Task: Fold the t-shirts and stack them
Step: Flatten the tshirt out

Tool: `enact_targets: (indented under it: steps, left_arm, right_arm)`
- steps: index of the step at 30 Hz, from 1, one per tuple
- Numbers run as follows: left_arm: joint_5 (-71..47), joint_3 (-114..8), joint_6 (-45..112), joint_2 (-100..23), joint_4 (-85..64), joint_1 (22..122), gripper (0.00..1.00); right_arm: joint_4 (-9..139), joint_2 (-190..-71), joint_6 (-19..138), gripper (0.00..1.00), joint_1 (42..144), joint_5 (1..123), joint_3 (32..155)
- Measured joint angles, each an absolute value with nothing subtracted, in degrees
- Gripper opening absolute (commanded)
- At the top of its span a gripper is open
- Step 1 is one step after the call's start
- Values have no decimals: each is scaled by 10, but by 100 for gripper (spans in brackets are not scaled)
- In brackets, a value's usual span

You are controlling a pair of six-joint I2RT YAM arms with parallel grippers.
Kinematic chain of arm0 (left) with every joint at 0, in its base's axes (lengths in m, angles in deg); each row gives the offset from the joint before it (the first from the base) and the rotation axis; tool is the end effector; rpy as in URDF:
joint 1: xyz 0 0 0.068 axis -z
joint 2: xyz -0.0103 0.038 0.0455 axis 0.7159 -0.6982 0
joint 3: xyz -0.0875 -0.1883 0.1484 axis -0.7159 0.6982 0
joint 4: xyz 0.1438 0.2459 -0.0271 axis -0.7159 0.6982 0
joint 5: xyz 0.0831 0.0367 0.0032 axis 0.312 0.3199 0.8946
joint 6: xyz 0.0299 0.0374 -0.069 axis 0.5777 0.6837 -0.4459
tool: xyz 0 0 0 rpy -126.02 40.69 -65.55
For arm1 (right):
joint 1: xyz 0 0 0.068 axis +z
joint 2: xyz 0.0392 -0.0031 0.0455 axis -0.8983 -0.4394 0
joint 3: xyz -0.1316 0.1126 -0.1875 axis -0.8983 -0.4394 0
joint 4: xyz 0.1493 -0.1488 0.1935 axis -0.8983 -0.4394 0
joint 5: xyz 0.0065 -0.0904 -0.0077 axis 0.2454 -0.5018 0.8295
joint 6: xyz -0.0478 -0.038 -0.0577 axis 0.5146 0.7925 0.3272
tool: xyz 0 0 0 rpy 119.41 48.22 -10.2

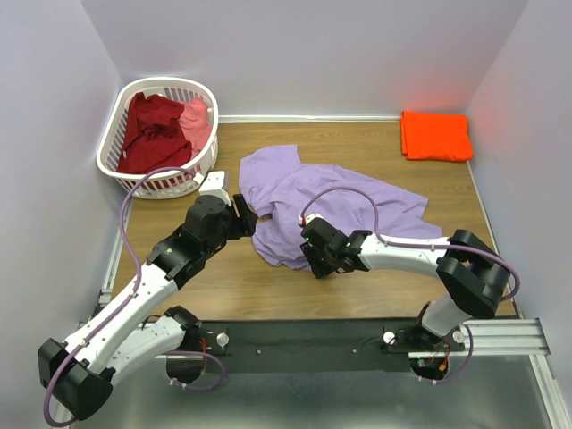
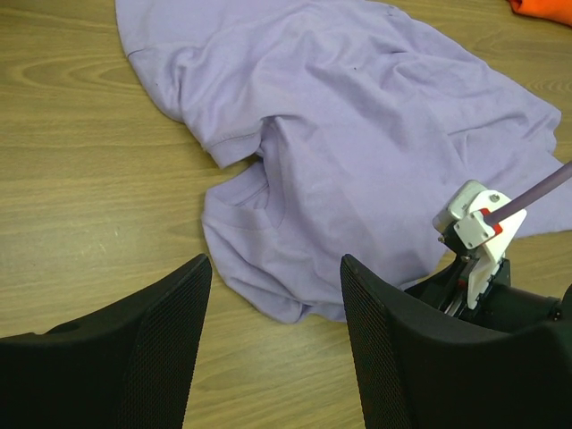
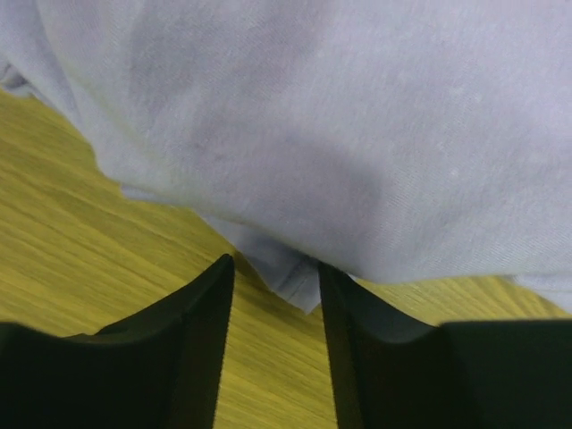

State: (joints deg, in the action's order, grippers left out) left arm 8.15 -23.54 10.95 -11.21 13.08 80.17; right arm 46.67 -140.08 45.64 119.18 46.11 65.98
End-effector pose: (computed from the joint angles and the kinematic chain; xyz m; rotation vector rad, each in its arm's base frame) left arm 0.2249 -0.1360 0.2628 -0.1249 2.0753 -0.5349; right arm 0.1981 0.2675 0.0917 -0.7377 2.5468 0.2702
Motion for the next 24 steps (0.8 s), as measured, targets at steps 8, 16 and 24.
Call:
enact_targets:
  steps: [8,16,24]
  left_arm:
    - [83,-231,110,-105,136,802,68]
    - [96,-237,119,-105,149,802,68]
    - [117,-282,127,-104,174,802,68]
  right_arm:
    - [457,-1410,457,1,1202,440,669]
    - [410,-1390,451,1,1215,509,725]
    - [414,-1400,429,39,1316,688,835]
